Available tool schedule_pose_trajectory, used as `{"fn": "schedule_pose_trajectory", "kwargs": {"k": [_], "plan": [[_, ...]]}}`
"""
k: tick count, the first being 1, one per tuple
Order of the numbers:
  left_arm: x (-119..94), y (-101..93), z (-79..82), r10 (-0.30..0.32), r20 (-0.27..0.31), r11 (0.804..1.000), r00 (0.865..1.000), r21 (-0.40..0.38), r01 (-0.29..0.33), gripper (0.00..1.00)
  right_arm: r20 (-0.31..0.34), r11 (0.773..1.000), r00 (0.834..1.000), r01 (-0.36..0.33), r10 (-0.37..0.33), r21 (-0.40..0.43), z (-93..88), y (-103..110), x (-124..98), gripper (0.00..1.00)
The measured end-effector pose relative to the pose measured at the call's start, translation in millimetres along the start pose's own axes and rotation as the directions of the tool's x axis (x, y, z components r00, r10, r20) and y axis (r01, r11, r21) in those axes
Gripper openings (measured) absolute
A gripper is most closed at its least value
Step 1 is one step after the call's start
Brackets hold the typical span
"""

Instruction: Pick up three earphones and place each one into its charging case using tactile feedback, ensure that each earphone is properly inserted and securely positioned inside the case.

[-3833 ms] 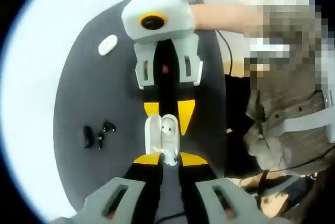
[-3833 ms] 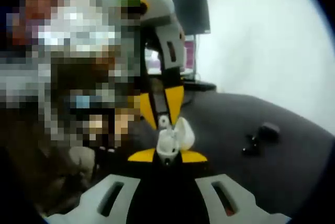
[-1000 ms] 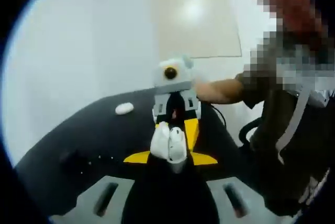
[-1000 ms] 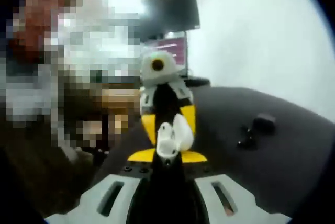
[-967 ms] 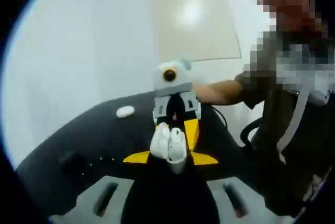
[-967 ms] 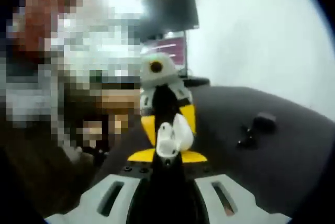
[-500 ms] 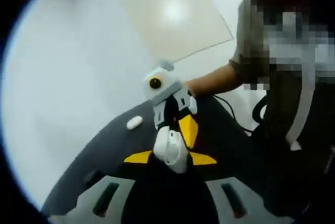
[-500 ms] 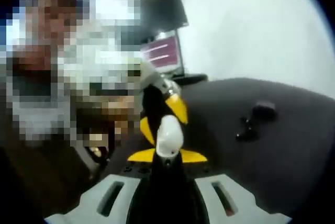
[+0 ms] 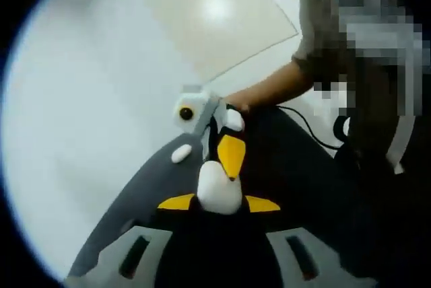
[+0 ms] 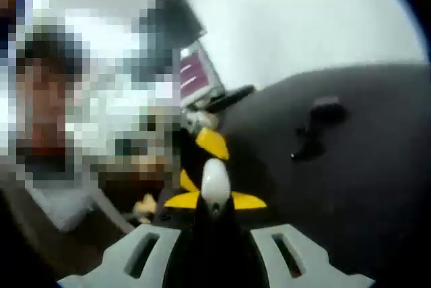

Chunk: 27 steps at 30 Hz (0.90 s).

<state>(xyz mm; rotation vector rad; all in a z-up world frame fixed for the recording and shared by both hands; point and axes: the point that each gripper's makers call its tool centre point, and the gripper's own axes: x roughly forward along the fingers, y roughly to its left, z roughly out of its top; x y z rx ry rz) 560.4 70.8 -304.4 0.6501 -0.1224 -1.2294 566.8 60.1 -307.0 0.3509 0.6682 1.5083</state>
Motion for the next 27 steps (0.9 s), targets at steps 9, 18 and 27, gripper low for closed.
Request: {"fn": "schedule_pose_trajectory", "kwargs": {"k": [9,18,27], "plan": [[10.2,13.7,-2.1,0.044,0.017,0.998,0.999,-0.054,-0.043,0.28,0.007,0.994,0.999,0.046,-0.047,0.103,2.9,-4.9,6.7,0.17],[4.4,21.6,-2.0,0.009,0.051,0.980,0.999,-0.197,0.001,0.24,0.032,0.979,0.986,0.165,-0.162,-0.119,3.8,-12.2,-1.2,0.21],[-21.2,61.5,16.3,0.179,0.168,0.948,0.969,-0.292,-0.124,0.23,0.043,0.942,0.957,0.289,-0.286,-0.170,8.3,-20.8,-19.1,0.21]]}}
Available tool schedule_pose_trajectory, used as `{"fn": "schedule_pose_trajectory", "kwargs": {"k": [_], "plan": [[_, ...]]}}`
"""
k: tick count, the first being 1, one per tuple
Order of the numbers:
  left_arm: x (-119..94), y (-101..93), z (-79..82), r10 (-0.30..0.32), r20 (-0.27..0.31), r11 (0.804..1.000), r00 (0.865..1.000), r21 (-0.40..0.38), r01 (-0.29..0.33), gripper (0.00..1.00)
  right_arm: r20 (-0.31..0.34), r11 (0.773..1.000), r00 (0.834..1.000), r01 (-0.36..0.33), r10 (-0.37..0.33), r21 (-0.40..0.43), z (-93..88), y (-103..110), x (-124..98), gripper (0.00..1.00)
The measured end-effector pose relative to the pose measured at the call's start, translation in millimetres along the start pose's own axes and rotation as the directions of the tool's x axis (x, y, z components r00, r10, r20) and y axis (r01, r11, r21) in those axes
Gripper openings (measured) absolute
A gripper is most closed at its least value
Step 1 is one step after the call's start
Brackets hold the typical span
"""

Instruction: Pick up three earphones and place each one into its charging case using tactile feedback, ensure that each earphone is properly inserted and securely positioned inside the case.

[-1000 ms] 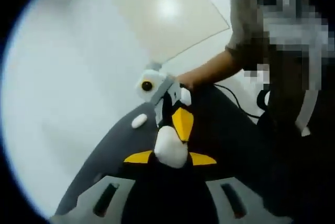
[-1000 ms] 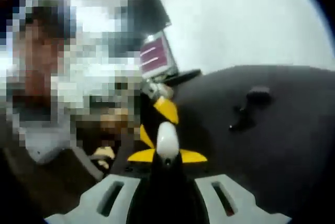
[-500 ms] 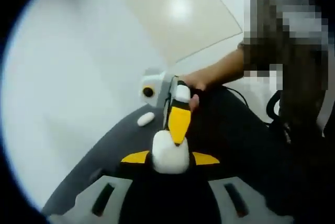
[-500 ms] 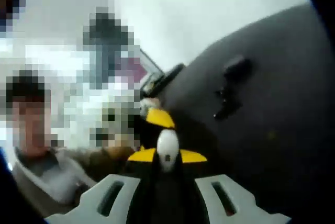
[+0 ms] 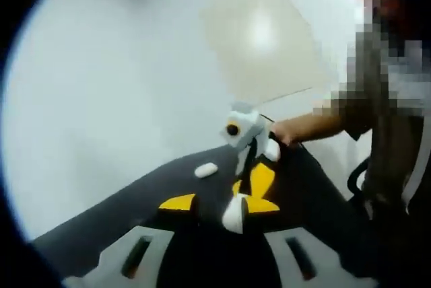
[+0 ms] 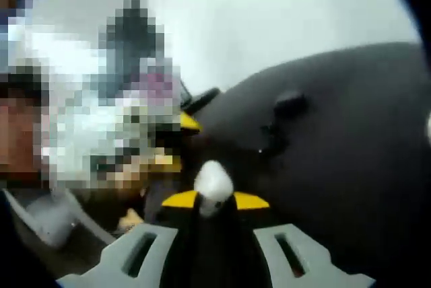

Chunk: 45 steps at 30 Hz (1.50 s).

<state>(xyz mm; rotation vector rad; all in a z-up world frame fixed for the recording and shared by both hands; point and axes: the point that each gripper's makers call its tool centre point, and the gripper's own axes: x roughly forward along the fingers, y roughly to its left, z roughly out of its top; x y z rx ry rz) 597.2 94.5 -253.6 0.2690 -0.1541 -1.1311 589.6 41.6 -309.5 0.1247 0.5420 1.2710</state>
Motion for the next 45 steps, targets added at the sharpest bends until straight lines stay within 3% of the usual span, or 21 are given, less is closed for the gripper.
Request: {"fn": "schedule_pose_trajectory", "kwargs": {"k": [1,3,6,9,11,12,13,14,16,18,20,22,24,26,28,31,33,34,38,43,45], "plan": [[-2.5,7.1,0.5,0.032,0.002,0.999,0.999,-0.013,-0.032,0.22,0.008,0.999,0.999,0.037,-0.037,-0.029,2.7,-4.9,-4.2,0.21],[-8.9,19.2,2.7,0.081,0.008,0.995,0.997,-0.059,-0.081,0.19,0.059,0.996,0.998,0.037,-0.032,-0.083,12.3,-3.2,-13.6,0.21],[-21.8,41.0,20.6,0.172,0.114,0.971,0.979,-0.190,-0.148,0.19,0.120,0.972,0.992,0.056,-0.029,-0.229,20.7,1.3,-14.1,0.27],[-30.4,55.7,20.7,0.231,0.124,0.943,0.965,-0.274,-0.190,0.18,0.071,0.958,0.997,0.051,-0.032,-0.282,9.5,6.3,-2.4,0.47],[-32.9,60.9,18.5,0.255,0.117,0.928,0.960,-0.307,-0.209,0.16,0.018,0.944,1.000,0.029,-0.024,-0.328,-0.6,9.0,4.8,0.49],[-34.6,62.7,13.5,0.269,0.087,0.918,0.959,-0.323,-0.229,0.09,0.001,0.932,0.999,0.040,-0.043,-0.361,-3.1,5.7,7.3,0.48],[-37.2,65.8,8.0,0.285,0.051,0.913,0.957,-0.319,-0.255,0.00,-0.010,0.922,0.998,0.055,-0.064,-0.384,-4.1,1.7,10.2,0.47],[-39.7,68.6,5.2,0.304,0.034,0.914,0.952,-0.292,-0.281,0.00,-0.004,0.922,0.998,0.055,-0.060,-0.383,-3.3,1.7,12.8,0.43],[-39.9,66.3,-0.7,0.290,0.022,0.898,0.957,-0.351,-0.265,0.00,0.006,0.925,0.998,0.054,-0.056,-0.375,-0.4,-1.4,15.8,0.39],[-40.5,72.2,-11.2,0.323,-0.035,0.893,0.946,-0.319,-0.317,0.00,-0.007,0.929,0.999,0.041,-0.047,-0.368,-2.0,-2.2,21.5,0.40],[-39.0,74.6,-8.5,0.347,-0.018,0.901,0.938,-0.273,-0.338,0.01,-0.008,0.920,0.998,0.048,-0.055,-0.390,-1.4,-3.9,24.4,0.41],[-38.5,76.2,-4.0,0.356,0.019,0.901,0.934,-0.272,-0.338,0.13,0.000,0.896,0.998,0.063,-0.070,-0.441,-1.3,-5.3,27.4,0.41],[-41.4,82.9,-5.2,0.386,0.017,0.884,0.922,-0.294,-0.364,0.22,0.001,0.899,0.997,0.073,-0.080,-0.431,-2.2,-4.0,28.7,0.42],[-45.8,89.1,-9.3,0.413,-0.007,0.870,0.911,-0.294,-0.396,0.16,0.005,0.892,0.996,0.080,-0.087,-0.445,-2.3,-1.4,27.7,0.34],[-50.4,90.0,-7.2,0.417,-0.001,0.865,0.909,-0.305,-0.398,0.09,0.022,0.873,0.990,0.131,-0.137,-0.471,-1.0,-2.6,26.4,0.34],[-55.2,92.4,-6.4,0.440,0.007,0.853,0.898,-0.317,-0.415,0.06,0.041,0.811,0.982,0.176,-0.185,-0.558,2.9,-0.5,19.9,0.34],[-56.5,93.9,-8.6,0.450,-0.003,0.846,0.893,-0.319,-0.427,0.06,0.089,0.779,0.962,0.263,-0.259,-0.570,9.1,-8.4,4.9,0.34],[-56.1,94.7,-9.7,0.452,-0.007,0.844,0.892,-0.319,-0.431,0.07,0.102,0.776,0.956,0.283,-0.275,-0.564,10.3,-10.8,-3.4,0.34],[-52.0,96.2,-10.9,0.456,-0.009,0.849,0.890,-0.294,-0.439,0.10,0.165,0.817,0.924,0.381,-0.344,-0.432,13.3,-35.1,-41.8,0.34],[-61.5,103.4,-5.8,0.492,0.017,0.834,0.871,-0.295,-0.466,0.10,0.246,0.757,0.799,0.599,-0.548,-0.259,25.9,-89.2,-104.9,0.34],[-68.6,109.5,-1.9,0.528,0.033,0.823,0.849,-0.265,-0.502,0.08,0.244,0.754,0.788,0.614,-0.565,-0.234,23.9,-96.4,-115.3,0.34]]}}
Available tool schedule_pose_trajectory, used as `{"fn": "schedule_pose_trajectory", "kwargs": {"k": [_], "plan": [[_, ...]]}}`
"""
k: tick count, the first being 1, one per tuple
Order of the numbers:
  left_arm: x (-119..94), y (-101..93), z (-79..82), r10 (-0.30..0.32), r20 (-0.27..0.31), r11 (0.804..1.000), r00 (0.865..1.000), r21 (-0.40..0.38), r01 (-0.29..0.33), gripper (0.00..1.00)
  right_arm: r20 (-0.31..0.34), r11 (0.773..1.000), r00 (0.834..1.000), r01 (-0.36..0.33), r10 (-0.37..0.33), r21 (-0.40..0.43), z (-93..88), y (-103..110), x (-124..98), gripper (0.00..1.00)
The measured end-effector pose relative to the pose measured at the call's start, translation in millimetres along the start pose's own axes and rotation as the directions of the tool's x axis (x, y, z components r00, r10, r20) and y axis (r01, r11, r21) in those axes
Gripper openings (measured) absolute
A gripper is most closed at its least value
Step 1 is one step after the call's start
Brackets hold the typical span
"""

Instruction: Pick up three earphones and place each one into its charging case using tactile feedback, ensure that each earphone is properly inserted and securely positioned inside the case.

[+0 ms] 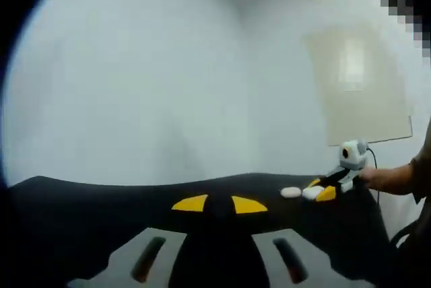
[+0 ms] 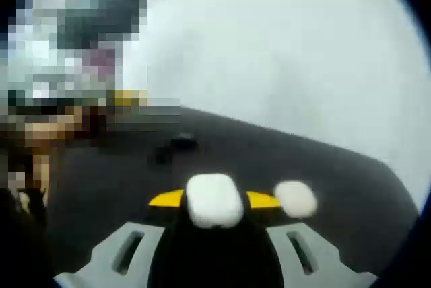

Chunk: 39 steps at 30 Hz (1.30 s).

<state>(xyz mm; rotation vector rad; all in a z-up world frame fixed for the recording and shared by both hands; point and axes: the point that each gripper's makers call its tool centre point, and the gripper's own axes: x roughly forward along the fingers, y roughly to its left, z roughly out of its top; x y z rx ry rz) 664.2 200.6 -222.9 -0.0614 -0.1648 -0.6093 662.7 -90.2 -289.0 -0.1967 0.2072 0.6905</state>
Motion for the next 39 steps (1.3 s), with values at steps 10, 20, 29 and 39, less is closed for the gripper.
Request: {"fn": "schedule_pose_trajectory", "kwargs": {"k": [10,20,29,39], "plan": [[-7.3,19.5,11.5,0.073,0.056,0.997,0.996,-0.025,-0.072,0.07,-0.100,0.997,0.992,0.079,-0.076,0.026,-31.9,-27.7,-5.1,0.34],[-6.2,17.1,5.3,0.074,0.025,0.997,0.997,0.016,-0.075,0.07,-0.090,0.978,0.977,0.199,-0.193,0.068,-27.0,-59.6,-16.4,0.34],[-6.1,19.3,1.8,0.093,0.006,0.995,0.996,0.030,-0.093,0.09,-0.135,0.960,0.962,0.254,-0.238,0.117,-49.5,-85.0,-14.1,0.35],[-7.6,32.6,-0.8,0.147,-0.006,0.989,0.989,-0.002,-0.147,0.14,0.173,0.986,0.978,0.094,-0.118,0.139,59.1,-33.0,11.3,0.40]]}}
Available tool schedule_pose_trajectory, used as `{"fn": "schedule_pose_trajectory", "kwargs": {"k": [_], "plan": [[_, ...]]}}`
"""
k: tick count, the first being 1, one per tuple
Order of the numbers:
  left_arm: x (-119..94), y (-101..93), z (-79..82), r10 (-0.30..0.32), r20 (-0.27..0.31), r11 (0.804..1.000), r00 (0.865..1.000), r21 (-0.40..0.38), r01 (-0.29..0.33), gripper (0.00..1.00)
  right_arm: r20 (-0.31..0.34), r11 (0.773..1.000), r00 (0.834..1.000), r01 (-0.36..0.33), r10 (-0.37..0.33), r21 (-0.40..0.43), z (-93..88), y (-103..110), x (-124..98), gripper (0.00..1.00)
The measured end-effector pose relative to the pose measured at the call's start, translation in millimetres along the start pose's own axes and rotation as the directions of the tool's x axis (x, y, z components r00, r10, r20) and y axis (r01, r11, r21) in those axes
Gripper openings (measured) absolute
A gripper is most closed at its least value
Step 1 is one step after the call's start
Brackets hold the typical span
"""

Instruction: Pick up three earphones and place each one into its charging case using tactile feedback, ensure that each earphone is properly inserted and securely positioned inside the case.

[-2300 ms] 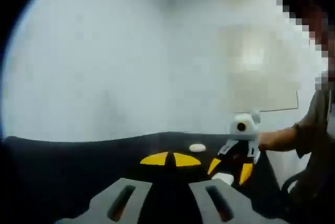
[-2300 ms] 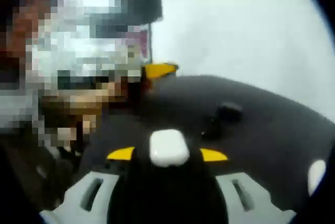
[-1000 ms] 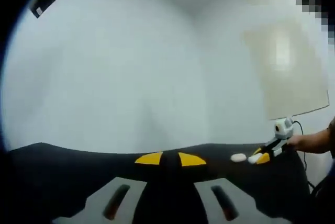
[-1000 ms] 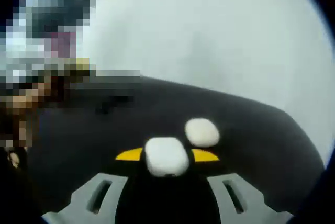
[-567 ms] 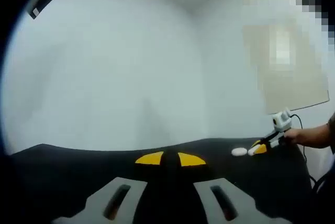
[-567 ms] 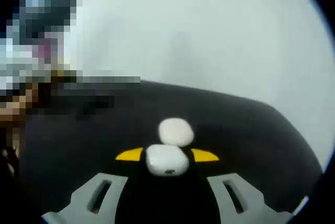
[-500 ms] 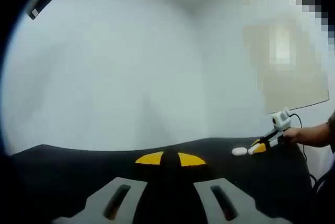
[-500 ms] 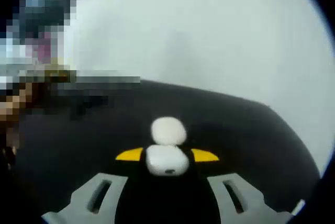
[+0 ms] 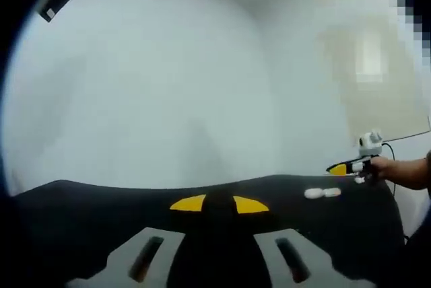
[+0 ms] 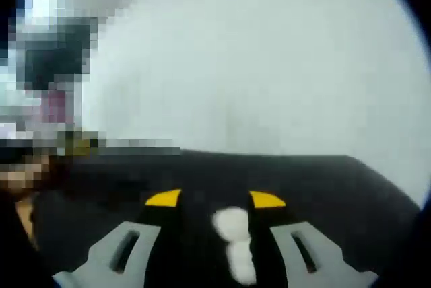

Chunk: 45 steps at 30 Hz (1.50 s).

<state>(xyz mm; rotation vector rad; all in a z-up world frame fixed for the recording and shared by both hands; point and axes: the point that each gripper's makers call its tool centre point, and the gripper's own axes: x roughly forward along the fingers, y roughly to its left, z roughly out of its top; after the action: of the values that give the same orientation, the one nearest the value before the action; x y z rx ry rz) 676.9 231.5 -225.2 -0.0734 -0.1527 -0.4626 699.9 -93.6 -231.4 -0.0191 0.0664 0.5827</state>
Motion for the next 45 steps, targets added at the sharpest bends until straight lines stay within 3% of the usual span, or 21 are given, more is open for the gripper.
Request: {"fn": "schedule_pose_trajectory", "kwargs": {"k": [2,5,8,11,14,20,22,23,25,27,29,32,34,36,40,42,44,45], "plan": [[-0.9,3.6,0.0,0.015,0.002,1.000,1.000,-0.006,-0.015,0.17,0.006,0.996,0.997,-0.083,0.083,-0.026,1.8,29.1,26.5,0.47],[-5.9,11.4,4.0,0.051,0.023,0.999,0.998,-0.015,-0.051,0.17,-0.074,0.984,0.983,-0.170,0.167,-0.045,-12.5,73.5,65.9,0.55],[-7.2,16.7,5.2,0.069,0.030,0.997,0.997,-0.030,-0.068,0.17,-0.147,0.977,0.968,-0.211,0.204,-0.035,-28.7,108.2,100.6,0.55],[-6.3,17.7,5.6,0.070,0.031,0.997,0.997,-0.036,-0.069,0.16,-0.163,0.976,0.964,-0.216,0.209,-0.027,-33.6,133.5,125.2,0.55],[-5.5,13.2,6.3,0.059,0.034,0.998,0.998,-0.028,-0.058,0.15,-0.226,0.978,0.956,-0.202,0.186,-0.049,-45.4,138.9,143.7,0.54],[-1.0,-0.3,8.6,0.015,0.031,1.000,0.999,0.008,-0.015,0.15,-0.295,0.985,0.941,-0.170,0.165,0.007,-59.1,141.7,168.9,0.51],[-1.4,-2.1,10.0,0.009,0.035,1.000,0.999,0.020,-0.010,0.14,-0.333,0.989,0.932,-0.151,0.143,0.003,-66.8,141.8,173.7,0.39],[-1.4,-2.5,10.4,0.007,0.036,1.000,0.999,0.021,-0.008,0.14,-0.371,0.991,0.921,-0.136,0.120,-0.016,-75.0,140.5,174.7,0.38],[0.0,-7.4,8.5,-0.012,0.041,1.000,0.999,0.000,0.012,0.12,-0.372,0.992,0.923,-0.124,0.104,-0.030,-78.9,142.4,180.1,0.38],[1.4,-7.9,-1.2,-0.008,-0.027,0.999,1.000,0.053,0.010,0.12,-0.377,0.990,0.921,-0.129,0.100,-0.051,-76.5,141.6,181.4,0.37],[1.6,-8.8,3.5,-0.008,0.002,0.998,1.000,0.055,0.008,0.12,-0.370,0.994,0.924,-0.112,0.099,-0.014,-73.5,138.7,179.5,0.37],[0.4,-8.8,6.3,-0.017,0.020,0.999,1.000,0.035,0.017,0.12,-0.266,0.989,0.953,-0.149,0.146,0.009,-42.4,144.2,165.1,0.37],[0.1,-8.2,5.6,-0.013,0.014,0.999,1.000,0.032,0.013,0.12,-0.239,0.974,0.947,-0.225,0.216,-0.012,-27.2,155.7,142.5,0.37],[-1.4,-9.4,9.8,-0.018,0.034,0.999,0.999,0.027,0.017,0.12,-0.242,0.954,0.927,-0.299,0.287,-0.012,-23.2,168.5,113.4,0.37],[-1.3,-14.3,11.4,-0.032,0.041,0.999,0.999,0.033,0.031,0.12,-0.296,0.918,0.873,-0.397,0.387,0.031,-40.5,188.0,54.7,0.37],[-0.8,-17.2,8.7,-0.038,0.029,0.998,0.999,0.042,0.037,0.12,-0.340,0.921,0.863,-0.388,0.374,0.028,-58.8,186.6,32.4,0.37],[0.1,-21.2,4.0,-0.046,0.008,0.998,0.999,0.051,0.046,0.12,-0.354,0.929,0.868,-0.371,0.347,0.002,-71.2,183.4,23.3,0.37],[0.6,-24.5,-0.2,-0.055,-0.012,0.997,0.998,0.053,0.056,0.12,-0.358,0.942,0.881,-0.336,0.310,-0.012,-77.2,179.1,20.7,0.37]]}}
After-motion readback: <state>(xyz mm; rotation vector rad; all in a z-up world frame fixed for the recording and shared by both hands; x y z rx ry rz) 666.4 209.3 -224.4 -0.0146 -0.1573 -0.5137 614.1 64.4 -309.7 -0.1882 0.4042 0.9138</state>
